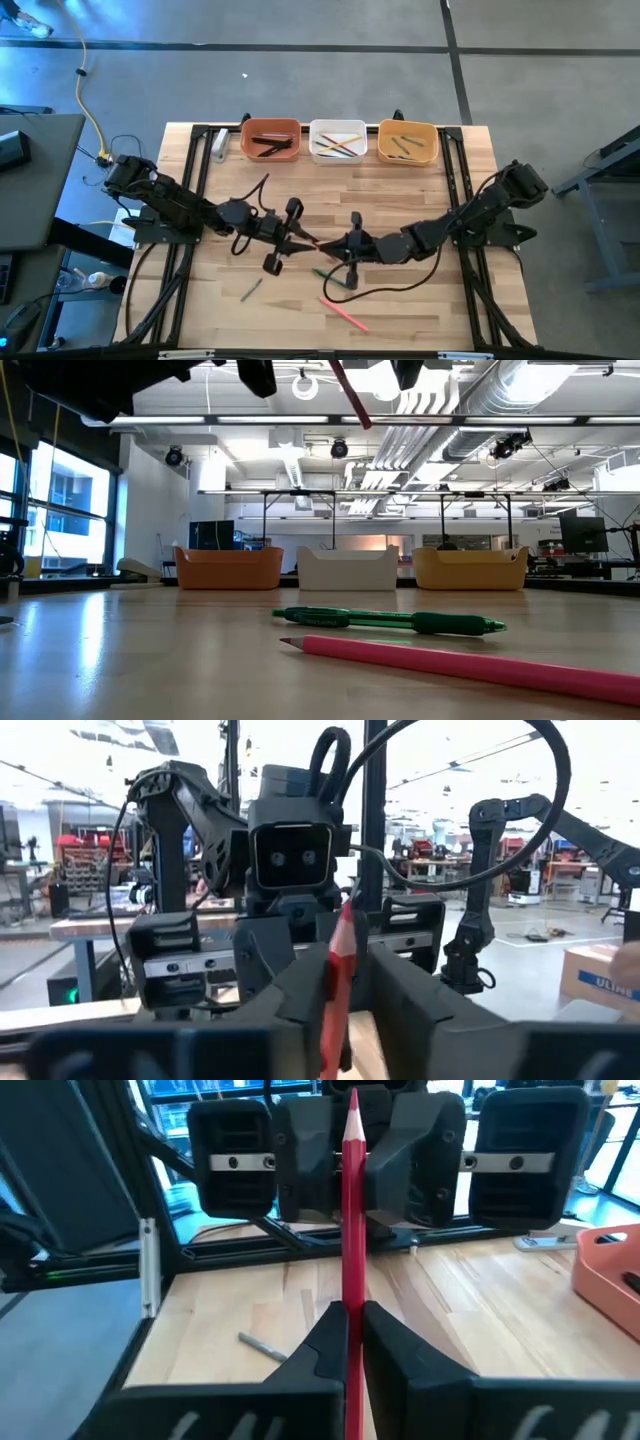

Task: Sort crayons/erasers/pens/pencils in bins
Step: Put the red pencil into the white bin

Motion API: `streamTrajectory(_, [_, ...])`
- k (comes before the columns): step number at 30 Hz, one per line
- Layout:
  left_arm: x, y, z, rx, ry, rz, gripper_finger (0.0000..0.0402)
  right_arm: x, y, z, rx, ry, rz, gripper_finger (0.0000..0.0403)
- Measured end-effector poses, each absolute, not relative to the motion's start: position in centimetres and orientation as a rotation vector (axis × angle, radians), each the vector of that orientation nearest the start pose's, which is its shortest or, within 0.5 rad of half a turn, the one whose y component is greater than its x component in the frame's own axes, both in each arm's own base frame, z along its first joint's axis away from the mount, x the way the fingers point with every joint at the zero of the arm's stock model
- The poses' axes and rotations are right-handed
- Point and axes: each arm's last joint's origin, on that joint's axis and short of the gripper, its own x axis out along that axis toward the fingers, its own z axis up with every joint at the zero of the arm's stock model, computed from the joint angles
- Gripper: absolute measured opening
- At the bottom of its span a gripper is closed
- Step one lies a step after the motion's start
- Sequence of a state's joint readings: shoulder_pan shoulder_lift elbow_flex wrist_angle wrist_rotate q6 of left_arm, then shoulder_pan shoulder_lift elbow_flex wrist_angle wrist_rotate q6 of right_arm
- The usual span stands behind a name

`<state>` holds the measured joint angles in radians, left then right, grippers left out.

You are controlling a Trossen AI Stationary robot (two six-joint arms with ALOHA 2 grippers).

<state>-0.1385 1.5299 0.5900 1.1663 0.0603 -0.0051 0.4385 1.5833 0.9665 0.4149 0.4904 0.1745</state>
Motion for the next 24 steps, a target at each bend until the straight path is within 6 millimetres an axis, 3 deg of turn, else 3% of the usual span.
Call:
streamTrajectory(4, [29.3, -4.3, 22.7, -0.004, -0.228, -0.197, 0.0012, 32.2, 13.6, 25.6, 0.085, 0.173, -0.063, 0.0012])
streamTrajectory(10, [29.1, -3.8, 23.3, 0.026, -0.245, -0.155, 0.0006, 31.8, 13.3, 25.5, 0.033, 0.226, -0.106, 0.008])
streamTrajectory(17, [28.3, -0.9, 24.2, 0.035, -0.145, -0.02, 0.0003, 27.8, 12.5, 28.1, -0.062, 0.32, -0.229, 0.0165])
streamTrajectory(20, [28.2, 1.3, 25.0, 0.04, -0.057, 0.081, 0.0003, 25.8, 11.8, 28.6, -0.094, 0.394, -0.293, 0.0165])
streamTrajectory(24, [28.9, 5.0, 26.2, 0.052, 0.118, 0.218, 0.0002, 23.9, 10.6, 27.8, -0.15, 0.511, -0.433, 0.0118])
